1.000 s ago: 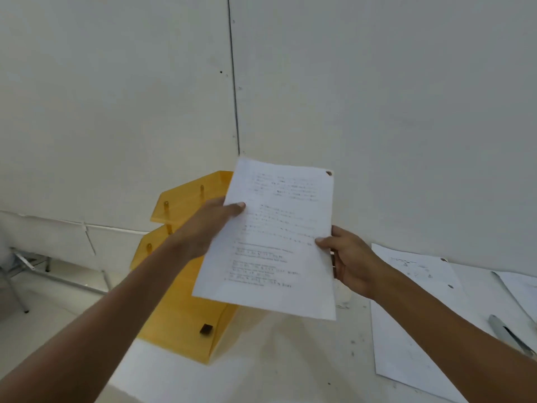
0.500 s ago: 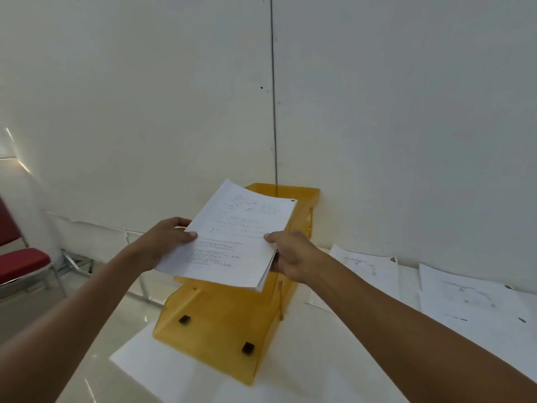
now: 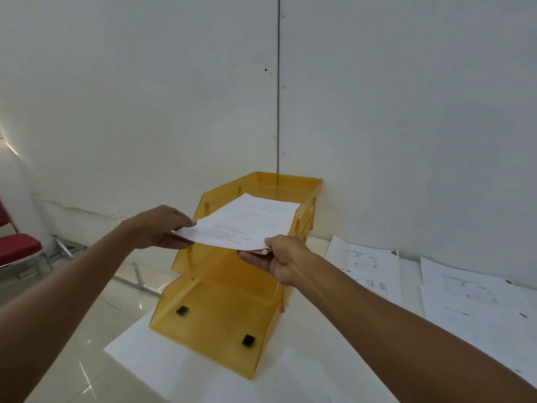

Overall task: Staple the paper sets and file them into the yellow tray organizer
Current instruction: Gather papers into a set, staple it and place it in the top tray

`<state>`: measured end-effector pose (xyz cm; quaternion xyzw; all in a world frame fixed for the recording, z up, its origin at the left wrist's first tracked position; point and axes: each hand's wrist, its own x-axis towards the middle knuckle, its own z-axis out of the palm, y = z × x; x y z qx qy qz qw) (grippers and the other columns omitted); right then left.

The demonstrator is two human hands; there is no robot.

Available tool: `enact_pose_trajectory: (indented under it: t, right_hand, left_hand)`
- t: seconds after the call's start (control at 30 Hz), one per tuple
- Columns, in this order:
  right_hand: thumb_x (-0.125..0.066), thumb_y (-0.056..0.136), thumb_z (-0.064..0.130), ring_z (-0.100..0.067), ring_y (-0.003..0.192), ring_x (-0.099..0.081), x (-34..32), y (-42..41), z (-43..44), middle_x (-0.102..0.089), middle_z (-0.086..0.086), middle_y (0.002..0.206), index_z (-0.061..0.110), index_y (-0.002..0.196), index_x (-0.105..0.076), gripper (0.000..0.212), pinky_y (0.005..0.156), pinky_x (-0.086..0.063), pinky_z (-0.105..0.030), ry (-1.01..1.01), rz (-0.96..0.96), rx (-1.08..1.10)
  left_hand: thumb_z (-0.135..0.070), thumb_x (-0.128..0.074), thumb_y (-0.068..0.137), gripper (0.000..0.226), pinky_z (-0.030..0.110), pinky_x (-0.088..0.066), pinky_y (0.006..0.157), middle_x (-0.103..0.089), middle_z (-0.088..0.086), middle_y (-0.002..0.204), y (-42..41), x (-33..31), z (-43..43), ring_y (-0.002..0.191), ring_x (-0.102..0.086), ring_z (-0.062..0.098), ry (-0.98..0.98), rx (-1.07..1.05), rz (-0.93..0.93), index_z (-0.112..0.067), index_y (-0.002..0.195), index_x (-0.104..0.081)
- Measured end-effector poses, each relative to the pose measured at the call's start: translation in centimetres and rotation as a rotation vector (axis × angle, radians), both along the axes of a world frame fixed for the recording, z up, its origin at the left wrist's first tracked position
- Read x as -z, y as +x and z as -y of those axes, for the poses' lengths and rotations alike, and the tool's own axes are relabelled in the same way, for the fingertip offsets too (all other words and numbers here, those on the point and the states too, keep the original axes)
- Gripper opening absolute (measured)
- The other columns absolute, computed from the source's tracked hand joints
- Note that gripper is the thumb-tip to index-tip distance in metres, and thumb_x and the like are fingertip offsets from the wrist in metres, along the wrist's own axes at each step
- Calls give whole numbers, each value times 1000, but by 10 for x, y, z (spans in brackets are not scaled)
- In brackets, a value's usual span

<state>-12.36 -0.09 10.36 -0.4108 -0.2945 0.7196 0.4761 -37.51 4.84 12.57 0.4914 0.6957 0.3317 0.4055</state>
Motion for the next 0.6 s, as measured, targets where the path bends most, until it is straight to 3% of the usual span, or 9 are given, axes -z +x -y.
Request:
enact_pose_trajectory:
  t: [0.1, 0.17, 0.23, 0.3, 0.33, 0.4, 0.5, 0.6]
  right_hand:
    - [-46, 100, -5, -37, 93, -69, 5, 3, -2, -69, -21, 101, 7, 93, -57, 18, 63, -62, -42, -31, -101, 38]
    - [-49, 100, -1, -39, 98, -69, 9, 4, -3, -68, -23, 108, 5, 95, -56, 11, 62, -63, -43, -53, -154, 59]
    - [-51, 101, 2, -40, 102, -68, 12, 5, -5, -67, -23, 113, 5, 97, -56, 7, 64, -63, -44, -59, -182, 67]
    - [-51, 101, 4, -39, 102, -68, 14, 9, -5, -67, -23, 111, 4, 101, -55, 4, 68, -63, -45, -60, -202, 48]
    - [-51, 101, 4, -39, 102, -68, 15, 11, -6, -66, -24, 110, 2, 104, -55, 5, 69, -63, -46, -66, -211, 27]
    - [-50, 100, 3, -39, 104, -67, 18, 14, -6, -65, -26, 113, -1, 106, -55, 9, 71, -63, -45, -66, -224, -24]
    - [-45, 98, -7, -39, 112, -65, 20, 15, -7, -61, -26, 121, 2, 103, -55, 14, 75, -62, -45, -45, -226, -38]
    - [-45, 99, -6, -39, 109, -67, 20, 16, -8, -62, -25, 122, 4, 110, -53, 17, 77, -62, -44, -21, -211, -16]
  left_hand:
    - [-12, -68, 96, 34, 43, -65, 70, -64, 23, 124, 4, 7, 5, 85, -74, 33, -32, -65, 211, 7, 123, -57]
    - [-17, -69, 96, 37, 45, -64, 80, -61, 25, 132, 14, 13, 9, 96, -71, 36, 22, -70, 194, 8, 118, -54]
    - [-38, -69, 95, 57, 50, -58, 95, -46, 23, 144, 27, 23, 15, 118, -60, 42, 122, -78, -207, -1, 132, -46]
    - [-63, -67, 84, 77, 55, -40, 111, -28, 18, 158, 42, 25, 24, 142, -38, 42, 339, 10, -597, -18, 143, -47]
    - [-76, -64, 76, 84, 52, -35, 115, -29, 12, 161, 51, 23, 29, 147, -32, 36, 432, 180, -636, -27, 143, -50]
    - [-85, -60, 69, 88, 38, -33, 116, -40, -6, 160, 63, 20, 30, 148, -35, 18, 409, 555, -624, -41, 144, -50]
    - [-35, -70, 93, 56, 22, -31, 113, -46, -11, 157, 68, 25, 19, 145, -41, 12, 397, 711, -810, -37, 146, -51]
    - [-11, -64, 98, 47, 11, -39, 104, -48, -8, 155, 73, 26, 6, 139, -47, 14, 454, 689, -731, -30, 140, -60]
